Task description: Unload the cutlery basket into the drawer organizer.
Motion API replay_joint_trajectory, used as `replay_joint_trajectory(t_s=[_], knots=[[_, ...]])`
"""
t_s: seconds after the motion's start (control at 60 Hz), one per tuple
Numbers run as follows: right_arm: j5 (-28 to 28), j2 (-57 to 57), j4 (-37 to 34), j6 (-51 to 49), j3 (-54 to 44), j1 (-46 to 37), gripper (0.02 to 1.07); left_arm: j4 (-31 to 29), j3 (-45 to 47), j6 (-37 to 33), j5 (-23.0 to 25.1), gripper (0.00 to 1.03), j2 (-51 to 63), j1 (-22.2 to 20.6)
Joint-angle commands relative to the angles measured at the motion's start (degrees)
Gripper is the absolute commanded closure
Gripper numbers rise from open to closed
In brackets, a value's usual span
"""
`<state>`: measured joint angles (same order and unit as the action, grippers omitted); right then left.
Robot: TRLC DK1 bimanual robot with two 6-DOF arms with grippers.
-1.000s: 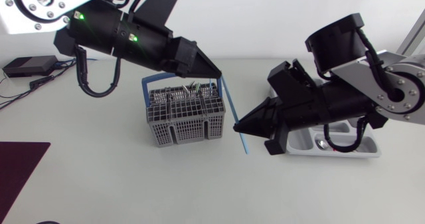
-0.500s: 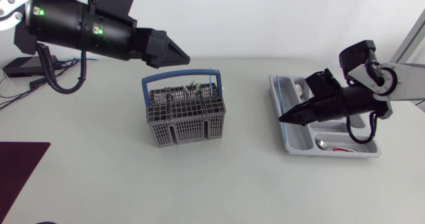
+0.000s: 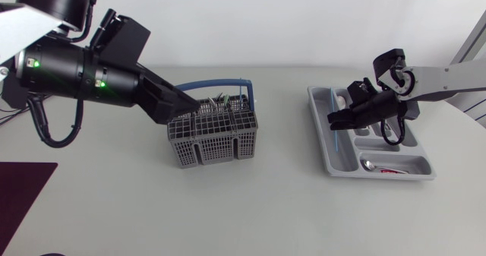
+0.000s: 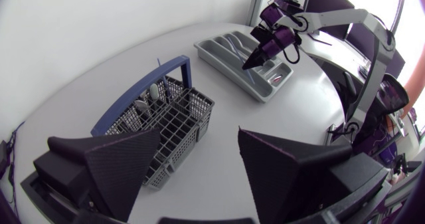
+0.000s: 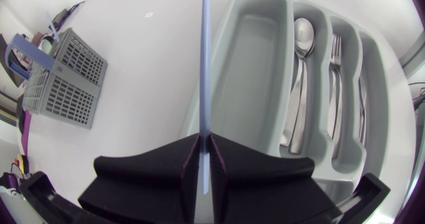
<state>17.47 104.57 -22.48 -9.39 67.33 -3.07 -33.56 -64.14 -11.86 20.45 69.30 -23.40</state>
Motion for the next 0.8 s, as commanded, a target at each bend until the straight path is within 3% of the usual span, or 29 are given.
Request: replay_joint_trajectory(t_s=[0.0,0.15,0.367,0.5,0.783], knots=[[-1.13,3.09,-0.02,2.18,2.10,-0.62,0.99,0.34,2.26,-1.77,-0.58,0.06,-1.53,0.37],[-1.92,6.52,-0.11,2.97,4.04,-1.24,0.95,0.43,4.37,-2.56,-1.73,0.06,-2.50,0.11],[-3.94,7.66,1.47,2.53,3.86,-1.24,0.48,0.78,7.27,-3.35,-4.63,0.06,-4.87,-0.60],[-4.91,4.76,2.62,1.74,2.63,-0.88,0.26,1.74,9.82,-3.88,-7.26,0.06,-6.72,-1.21],[-0.25,-4.91,5.60,1.74,-1.50,6.23,0.23,6.23,15.71,-4.49,-11.04,0.08,-7.07,-0.24]])
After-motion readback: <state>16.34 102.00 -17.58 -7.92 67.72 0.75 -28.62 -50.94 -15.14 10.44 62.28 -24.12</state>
